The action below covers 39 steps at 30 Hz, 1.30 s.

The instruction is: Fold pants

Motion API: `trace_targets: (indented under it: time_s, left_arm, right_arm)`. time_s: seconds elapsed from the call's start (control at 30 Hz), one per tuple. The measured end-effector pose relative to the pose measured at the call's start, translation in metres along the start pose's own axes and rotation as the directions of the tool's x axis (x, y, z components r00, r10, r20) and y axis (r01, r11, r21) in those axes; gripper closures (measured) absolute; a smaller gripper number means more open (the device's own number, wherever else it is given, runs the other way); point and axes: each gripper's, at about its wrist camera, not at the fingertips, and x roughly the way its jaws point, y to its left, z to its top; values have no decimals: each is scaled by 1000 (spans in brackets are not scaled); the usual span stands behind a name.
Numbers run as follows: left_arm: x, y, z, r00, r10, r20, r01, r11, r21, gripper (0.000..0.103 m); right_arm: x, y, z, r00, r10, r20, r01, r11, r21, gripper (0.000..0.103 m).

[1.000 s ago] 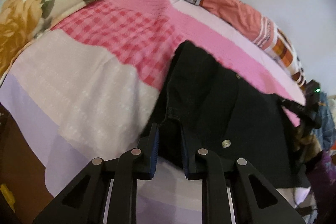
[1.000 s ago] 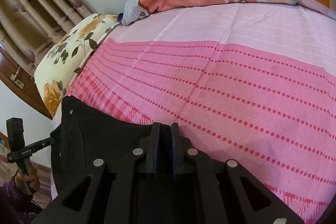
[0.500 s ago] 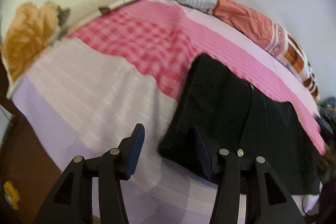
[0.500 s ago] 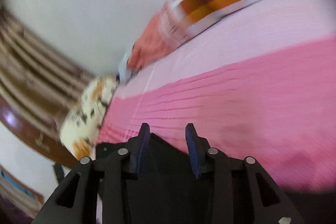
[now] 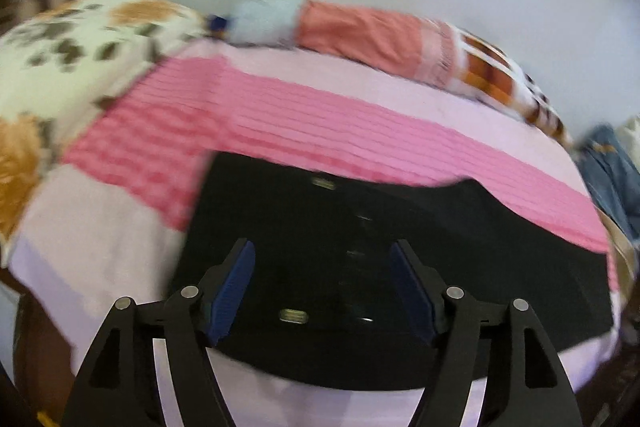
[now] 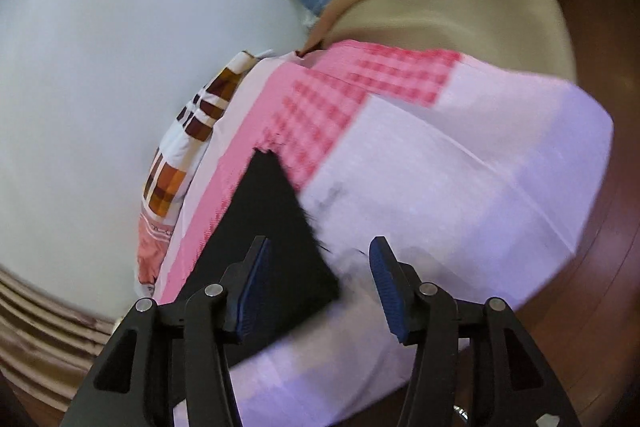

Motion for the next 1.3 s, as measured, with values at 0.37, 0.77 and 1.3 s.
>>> trace_targets:
  time_s: [0.37, 0.77, 1.3]
  left_arm:
    - [-2, -63, -17, 997, -67, -38, 70, 993, 100, 32]
    - [4, -84, -30, 989, -127, -83, 135, 984, 112, 32]
    - [-12, -103, -36, 999, 22, 42, -34, 951, 307, 20]
  right_arm:
    - [20, -3, -31, 980, 191, -55, -188, 981, 43, 59]
    - [41, 15, -27, 988, 143, -62, -138, 988, 73, 65]
    - [53, 37, -29, 994, -36, -105, 39, 999, 29, 93]
